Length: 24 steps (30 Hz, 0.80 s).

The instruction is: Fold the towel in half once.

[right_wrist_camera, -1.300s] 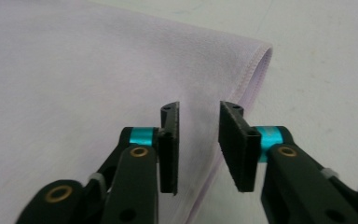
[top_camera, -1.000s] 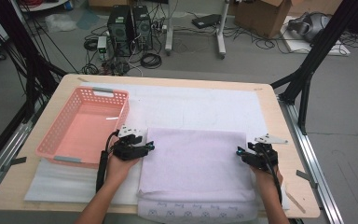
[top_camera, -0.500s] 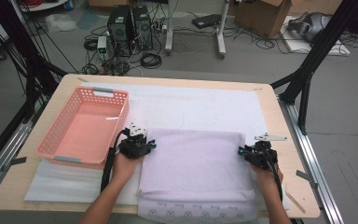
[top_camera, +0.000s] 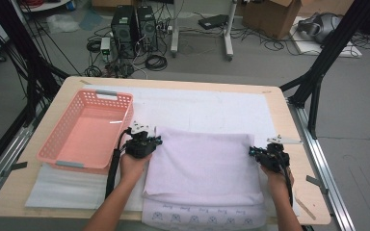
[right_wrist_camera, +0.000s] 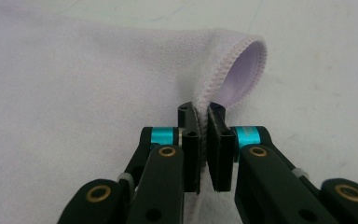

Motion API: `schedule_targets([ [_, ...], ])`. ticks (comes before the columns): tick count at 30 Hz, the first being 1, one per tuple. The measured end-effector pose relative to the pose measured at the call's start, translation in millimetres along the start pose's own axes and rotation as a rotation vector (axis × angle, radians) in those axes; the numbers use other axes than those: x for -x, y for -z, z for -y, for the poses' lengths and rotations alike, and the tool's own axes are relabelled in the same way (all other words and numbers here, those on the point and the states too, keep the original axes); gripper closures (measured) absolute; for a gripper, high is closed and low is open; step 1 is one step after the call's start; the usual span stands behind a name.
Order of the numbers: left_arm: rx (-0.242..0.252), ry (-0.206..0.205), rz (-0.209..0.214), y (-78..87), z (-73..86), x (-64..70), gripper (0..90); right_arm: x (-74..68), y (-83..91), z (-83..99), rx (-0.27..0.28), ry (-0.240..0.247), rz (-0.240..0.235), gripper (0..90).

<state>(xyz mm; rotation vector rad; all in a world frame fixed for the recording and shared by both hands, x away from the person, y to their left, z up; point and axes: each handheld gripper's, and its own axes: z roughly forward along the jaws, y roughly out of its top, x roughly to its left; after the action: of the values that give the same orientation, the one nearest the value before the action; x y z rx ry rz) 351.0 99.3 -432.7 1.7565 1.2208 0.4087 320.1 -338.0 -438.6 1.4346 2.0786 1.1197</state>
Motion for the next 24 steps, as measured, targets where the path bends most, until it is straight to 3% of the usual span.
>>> schedule_targets([
  [8,0.036,-0.001,-0.028,-14.6,-28.8,-6.3,85.3,12.4,-8.1,-21.9,0.06,-0.01,0.021,85.5],
  [14,0.043,0.011,-0.055,-32.6,-44.6,-18.8,85.2,22.8,-28.3,-48.9,0.061,-0.011,0.034,85.5],
  [15,0.062,0.022,-0.06,-35.3,-45.5,-20.6,85.2,24.2,-30.7,-52.1,0.063,-0.007,0.038,85.5],
  [16,0.055,0.039,-0.065,-38.3,-47.3,-23.2,85.2,25.9,-34.1,-56.3,0.064,-0.011,0.043,85.4],
  [22,0.04,0.033,-0.08,-52.8,-64.0,-31.8,85.1,32.3,-53.2,-76.2,0.05,-0.02,0.064,85.4],
  [24,0.044,0.028,-0.08,-55.1,-69.5,-35.5,85.1,34.3,-56.8,-78.1,0.073,-0.033,0.065,85.4],
])
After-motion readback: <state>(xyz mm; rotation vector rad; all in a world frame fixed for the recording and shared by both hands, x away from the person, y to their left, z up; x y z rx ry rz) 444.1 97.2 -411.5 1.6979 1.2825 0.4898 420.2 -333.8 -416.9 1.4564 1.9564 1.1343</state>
